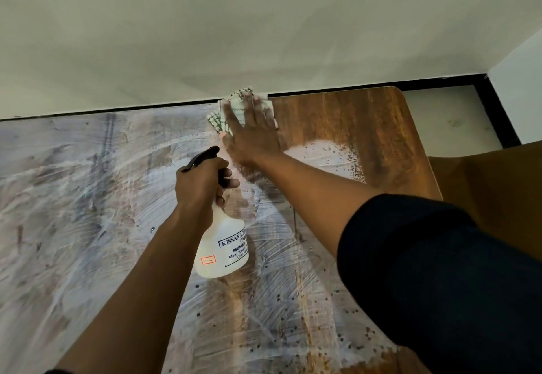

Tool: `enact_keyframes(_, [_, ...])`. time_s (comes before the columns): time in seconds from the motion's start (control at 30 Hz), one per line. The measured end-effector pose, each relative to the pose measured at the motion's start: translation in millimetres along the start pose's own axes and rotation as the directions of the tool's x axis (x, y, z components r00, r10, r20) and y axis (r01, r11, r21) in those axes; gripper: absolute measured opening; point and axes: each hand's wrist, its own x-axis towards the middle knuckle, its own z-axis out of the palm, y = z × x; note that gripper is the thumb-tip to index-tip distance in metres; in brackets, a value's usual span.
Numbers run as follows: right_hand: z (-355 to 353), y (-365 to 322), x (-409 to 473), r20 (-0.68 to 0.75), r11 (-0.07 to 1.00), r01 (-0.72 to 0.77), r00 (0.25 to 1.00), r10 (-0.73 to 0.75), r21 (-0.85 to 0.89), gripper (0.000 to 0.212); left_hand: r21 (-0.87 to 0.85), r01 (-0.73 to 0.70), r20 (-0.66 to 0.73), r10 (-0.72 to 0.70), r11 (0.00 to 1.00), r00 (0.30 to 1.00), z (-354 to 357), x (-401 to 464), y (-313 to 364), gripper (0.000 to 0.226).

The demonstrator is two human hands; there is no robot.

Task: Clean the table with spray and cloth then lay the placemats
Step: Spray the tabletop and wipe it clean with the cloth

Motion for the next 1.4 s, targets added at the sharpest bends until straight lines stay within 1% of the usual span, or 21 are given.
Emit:
enact_keyframes(0.13, [-6.5,35.0,-7.5,-0.001,0.998,0.059,0.998,-0.059,-0.021,0.076,0.002,0.009,-0.029,-0.009,1.0,1.0,10.2,-3.3,4.0,0.043])
enact_keyframes(0.37, [-33.4,138.7,-45.3,-0.066,0.988,-0.155,0.986,0.154,-0.005,0.075,0.021,-0.001,-0.028,0.002,1.0,1.0,30.3,-12.8,9.6,0.041])
enact_keyframes(0.47, [-34.3,152.4,-51.3,-0.069,0.981,-0.194,0.979,0.193,-0.011,0.074,0.012,0.01,-0.032,-0.01,1.0,0.999,29.9,-18.8,8.7,0.04])
enact_keyframes(0.57, [-32.5,137.8,-48.5,-0.057,0.974,-0.227,0.972,0.228,0.022,0.072,0.004,0.012,-0.056,-0.012,1.0,0.998,21.3,-23.1,9.5,0.039])
enact_keyframes(0.63, [-26.9,117.1,-47.0,-0.075,0.974,-0.226,0.971,0.228,0.034,0.071,-0.002,0.01,-0.068,-0.01,1.0,0.998,12.6,-25.5,11.7,0.041])
enact_keyframes(0.7, [-15.8,84.8,-50.5,-0.077,0.984,-0.172,0.982,0.175,0.05,0.071,0.005,0.009,-0.08,-0.009,1.0,0.997,-1.2,-28.9,12.9,0.041])
enact_keyframes(0.77, [-1.3,42.5,-55.3,-0.084,0.995,-0.083,0.993,0.087,0.058,0.071,0.011,0.005,-0.078,-0.004,1.0,0.997,-17.7,-32.7,16.0,0.041])
enact_keyframes(0.9, [26.2,-35.9,-63.9,-0.022,0.996,0.09,0.996,-0.089,0.01,0.071,0.019,-0.007,-0.076,0.009,1.0,0.997,-50.6,-34.3,21.3,0.038])
enact_keyframes(0.97, [31.7,-46.1,-64.0,-0.017,0.995,0.097,0.995,-0.096,0.011,0.071,0.028,-0.01,-0.071,0.012,1.0,0.997,-64.2,-32.5,22.1,0.037])
enact_keyframes(1.03, [29.3,-40.2,-63.8,-0.01,0.996,0.09,0.996,-0.09,0.025,0.07,0.031,-0.001,-0.061,0.003,1.0,0.998,-77.8,-28.1,22.2,0.038])
enact_keyframes(1.1, [23.2,-26.1,-65.1,-0.01,0.999,0.034,0.999,-0.033,0.031,0.071,0.02,0.01,-0.054,-0.009,1.0,0.999,-91.6,-22.6,22.5,0.04])
enact_keyframes(1.17, [15.9,-5.5,-67.5,-0.053,0.992,-0.112,0.992,0.115,0.058,0.073,0.002,0.021,-0.056,-0.021,1.0,0.998,-103.6,-17.4,24.0,0.04])
enact_keyframes(1.27, [9.3,23.5,-69.1,-0.118,0.953,-0.298,0.946,0.303,0.059,0.072,-0.029,0.04,-0.061,-0.042,0.999,0.997,-122.7,-11.2,26.6,0.041])
enact_keyframes(1.33, [7.1,30.9,-66.6,-0.119,0.925,-0.374,0.918,0.379,0.06,0.07,-0.009,0.038,-0.048,-0.038,0.999,0.998,-132.2,-7.7,25.7,0.04])
enact_keyframes(1.4, [9.4,14.7,-58.8,-0.135,0.899,-0.43,0.889,0.438,0.088,0.068,0.016,0.033,-0.016,-0.033,0.999,0.999,-149.3,-3.1,25.7,0.036])
